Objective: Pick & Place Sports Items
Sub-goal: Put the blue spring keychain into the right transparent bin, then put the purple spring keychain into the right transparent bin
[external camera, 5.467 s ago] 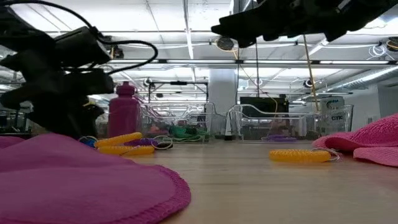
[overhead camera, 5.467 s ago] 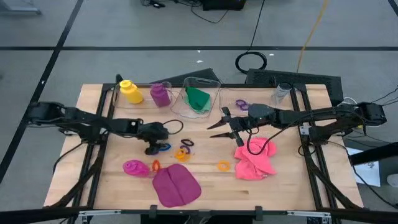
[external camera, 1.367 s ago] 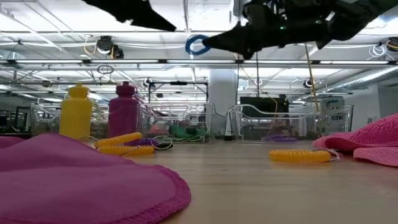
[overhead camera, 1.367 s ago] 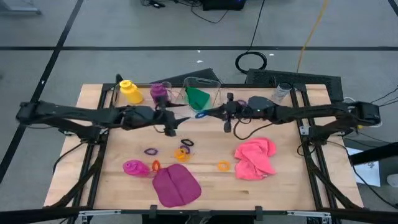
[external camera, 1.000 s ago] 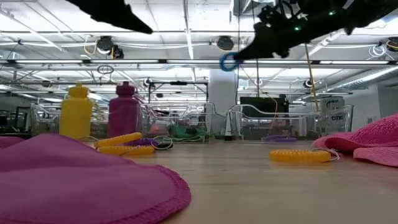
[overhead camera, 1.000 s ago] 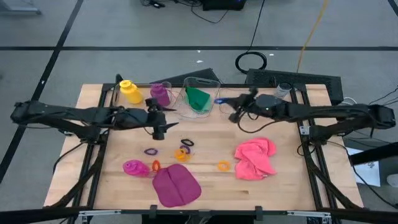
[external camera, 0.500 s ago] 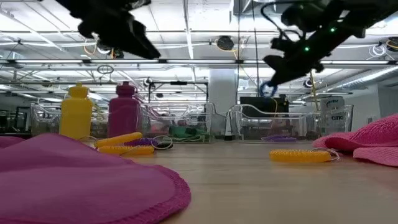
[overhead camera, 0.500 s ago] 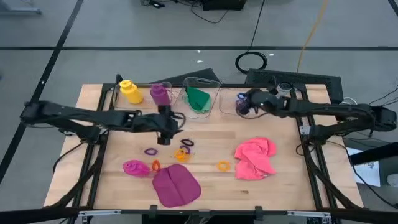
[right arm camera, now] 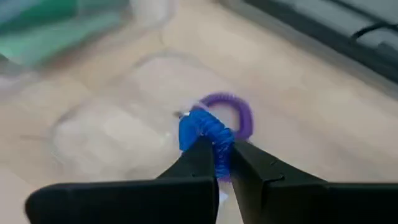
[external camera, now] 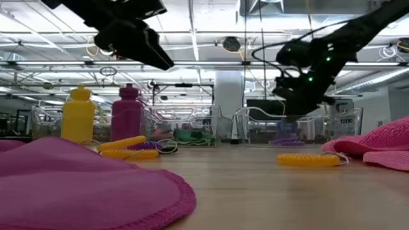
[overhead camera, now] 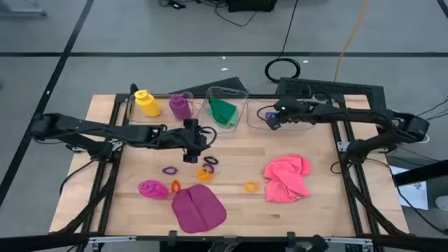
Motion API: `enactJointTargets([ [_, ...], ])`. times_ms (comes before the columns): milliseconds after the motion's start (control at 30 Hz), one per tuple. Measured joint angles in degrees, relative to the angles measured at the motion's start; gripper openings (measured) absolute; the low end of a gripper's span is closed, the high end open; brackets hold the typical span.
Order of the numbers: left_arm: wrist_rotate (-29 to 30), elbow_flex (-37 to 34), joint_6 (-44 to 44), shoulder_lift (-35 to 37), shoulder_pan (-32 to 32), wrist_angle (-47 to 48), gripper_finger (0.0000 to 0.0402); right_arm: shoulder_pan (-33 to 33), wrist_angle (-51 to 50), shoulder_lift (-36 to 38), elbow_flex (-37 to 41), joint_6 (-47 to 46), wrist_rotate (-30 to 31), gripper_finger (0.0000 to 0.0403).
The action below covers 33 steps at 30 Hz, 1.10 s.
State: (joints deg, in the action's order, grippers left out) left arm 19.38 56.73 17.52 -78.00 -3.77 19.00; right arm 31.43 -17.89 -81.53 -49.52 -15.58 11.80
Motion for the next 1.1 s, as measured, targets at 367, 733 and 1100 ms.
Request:
enactJointTargets([
  [367,0.00,0.00,0.02,0.01,0.00,0.02,0.0278,3.41,0.96,-4.64,0.00,1.50,-0.11,0.0000],
  [733,0.00,0.00,0.02,0.01,0.00,0.05,0.0278,3.38,3.78,-4.07,0.00,2.96,-0.03,0.0072],
  [1100,0.15,0.00,0.15,0.01,0.00,0.44,0.0278,3.35,6.44,-1.25,0.00,4.75,0.01,0.0132],
])
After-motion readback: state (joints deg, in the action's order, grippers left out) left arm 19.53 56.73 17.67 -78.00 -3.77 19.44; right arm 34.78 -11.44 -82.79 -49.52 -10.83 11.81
